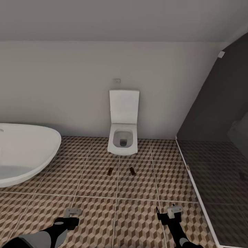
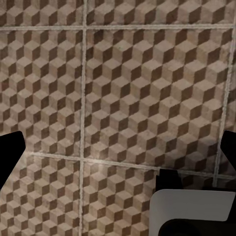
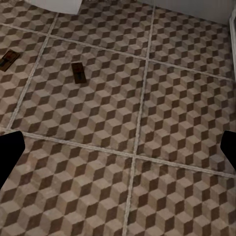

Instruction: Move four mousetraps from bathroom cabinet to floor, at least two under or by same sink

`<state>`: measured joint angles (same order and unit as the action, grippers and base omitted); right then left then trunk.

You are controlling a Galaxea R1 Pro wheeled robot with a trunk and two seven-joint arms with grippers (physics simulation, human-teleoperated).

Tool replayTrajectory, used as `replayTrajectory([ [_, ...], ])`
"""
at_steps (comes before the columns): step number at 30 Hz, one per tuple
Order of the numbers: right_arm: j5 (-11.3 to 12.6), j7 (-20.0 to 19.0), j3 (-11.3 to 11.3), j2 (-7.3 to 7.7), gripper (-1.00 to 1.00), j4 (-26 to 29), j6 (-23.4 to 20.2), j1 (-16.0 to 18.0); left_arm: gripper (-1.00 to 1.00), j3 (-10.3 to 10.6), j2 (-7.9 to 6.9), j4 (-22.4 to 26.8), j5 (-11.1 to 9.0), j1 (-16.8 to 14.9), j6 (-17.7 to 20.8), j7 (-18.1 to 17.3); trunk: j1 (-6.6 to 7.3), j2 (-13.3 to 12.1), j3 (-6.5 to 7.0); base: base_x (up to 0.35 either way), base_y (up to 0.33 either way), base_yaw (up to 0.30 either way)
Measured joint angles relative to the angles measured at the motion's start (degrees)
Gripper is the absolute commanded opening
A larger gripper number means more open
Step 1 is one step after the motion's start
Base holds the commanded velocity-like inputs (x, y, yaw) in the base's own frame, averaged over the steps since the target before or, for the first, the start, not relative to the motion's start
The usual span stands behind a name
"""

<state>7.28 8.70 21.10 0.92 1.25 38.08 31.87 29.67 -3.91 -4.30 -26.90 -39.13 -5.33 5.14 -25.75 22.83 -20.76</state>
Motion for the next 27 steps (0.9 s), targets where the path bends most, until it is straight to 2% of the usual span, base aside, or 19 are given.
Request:
replayTrajectory([
  [27, 0.0, 0.0, 0.0, -0.03, 1.0, 0.0, 0.0, 0.0, 1.0, 0.03, -0.08, 0.0, 0.01, 0.0, 0.1, -0.02, 0.0, 0.0, 2.5, 0.0, 0.0, 0.0],
])
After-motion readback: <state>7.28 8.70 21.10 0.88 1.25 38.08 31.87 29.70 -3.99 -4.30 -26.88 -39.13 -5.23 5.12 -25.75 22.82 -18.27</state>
